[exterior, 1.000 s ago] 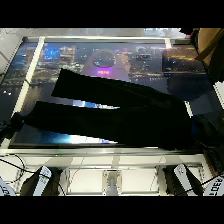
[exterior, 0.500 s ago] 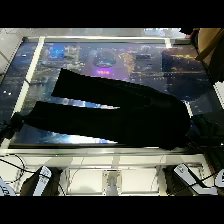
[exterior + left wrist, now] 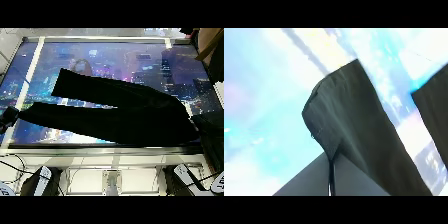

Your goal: Fold the clothes and pants, and hang the long-sleeved shirts on hangers.

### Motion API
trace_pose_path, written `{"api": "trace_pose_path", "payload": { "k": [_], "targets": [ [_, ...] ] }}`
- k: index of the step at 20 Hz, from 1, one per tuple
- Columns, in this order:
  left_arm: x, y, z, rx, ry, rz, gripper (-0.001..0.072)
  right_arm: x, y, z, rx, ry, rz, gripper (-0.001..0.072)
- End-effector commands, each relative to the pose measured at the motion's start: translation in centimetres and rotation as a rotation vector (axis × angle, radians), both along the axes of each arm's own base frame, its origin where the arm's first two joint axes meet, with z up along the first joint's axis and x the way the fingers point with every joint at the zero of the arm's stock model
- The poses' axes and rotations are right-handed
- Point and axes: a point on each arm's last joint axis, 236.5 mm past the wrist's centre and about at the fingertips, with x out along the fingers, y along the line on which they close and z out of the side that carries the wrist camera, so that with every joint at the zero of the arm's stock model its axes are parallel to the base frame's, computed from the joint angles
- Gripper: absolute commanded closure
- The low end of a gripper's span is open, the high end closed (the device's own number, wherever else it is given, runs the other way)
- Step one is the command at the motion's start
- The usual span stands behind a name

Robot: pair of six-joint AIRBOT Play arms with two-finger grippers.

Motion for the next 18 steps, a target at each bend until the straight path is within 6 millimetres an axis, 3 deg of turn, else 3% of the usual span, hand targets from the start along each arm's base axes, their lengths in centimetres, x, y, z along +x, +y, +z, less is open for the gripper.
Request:
{"api": "trace_pose_path", "payload": {
  "k": [1, 4, 6, 10, 12, 13, 14, 15, 16, 18],
  "targets": [
    [-2.3, -1.8, -1.2, -0.010, 0.132, -0.091, 0.0704, -1.5, -2.6, 3.0, -0.143, 0.047, 0.020, 0.0693],
    [-7.3, -1.2, -5.3, 0.033, 0.369, -0.110, 0.0704, -3.9, -3.8, 1.2, -0.192, 0.151, -0.021, 0.0693],
    [-9.2, -0.9, -7.1, 0.044, 0.441, -0.091, 0.0704, -5.1, -3.6, -0.7, -0.189, 0.200, -0.026, 0.0693],
    [-7.4, -0.2, -6.5, 0.072, 0.353, -0.062, 0.0704, -5.9, -2.6, -3.5, -0.153, 0.228, -0.081, 0.0692],
    [-6.4, -0.5, -6.0, 0.050, 0.301, -0.047, 0.0702, -5.8, -2.7, -3.3, -0.152, 0.228, -0.109, 0.0680],
    [-5.7, -0.5, -5.2, 0.042, 0.268, -0.039, 0.0674, -5.5, -3.2, -2.4, -0.161, 0.221, -0.129, 0.0538],
    [-4.9, 0.1, -3.7, 0.064, 0.235, -0.034, 0.0445, -4.9, -4.0, -1.2, -0.185, 0.200, -0.143, 0.0322],
    [-4.2, 0.7, -1.8, 0.095, 0.200, -0.029, 0.0112, -4.1, -5.0, 0.7, -0.219, 0.171, -0.156, 0.0270],
    [-3.2, 1.6, 1.1, 0.144, 0.149, -0.022, 0.0004, -3.3, -6.1, 2.8, -0.261, 0.136, -0.163, 0.0270],
    [-1.2, 3.3, 8.3, 0.254, 0.021, -0.003, 0.0000, -1.0, -8.4, 8.2, -0.347, 0.020, -0.231, 0.0270]
  ]
}}
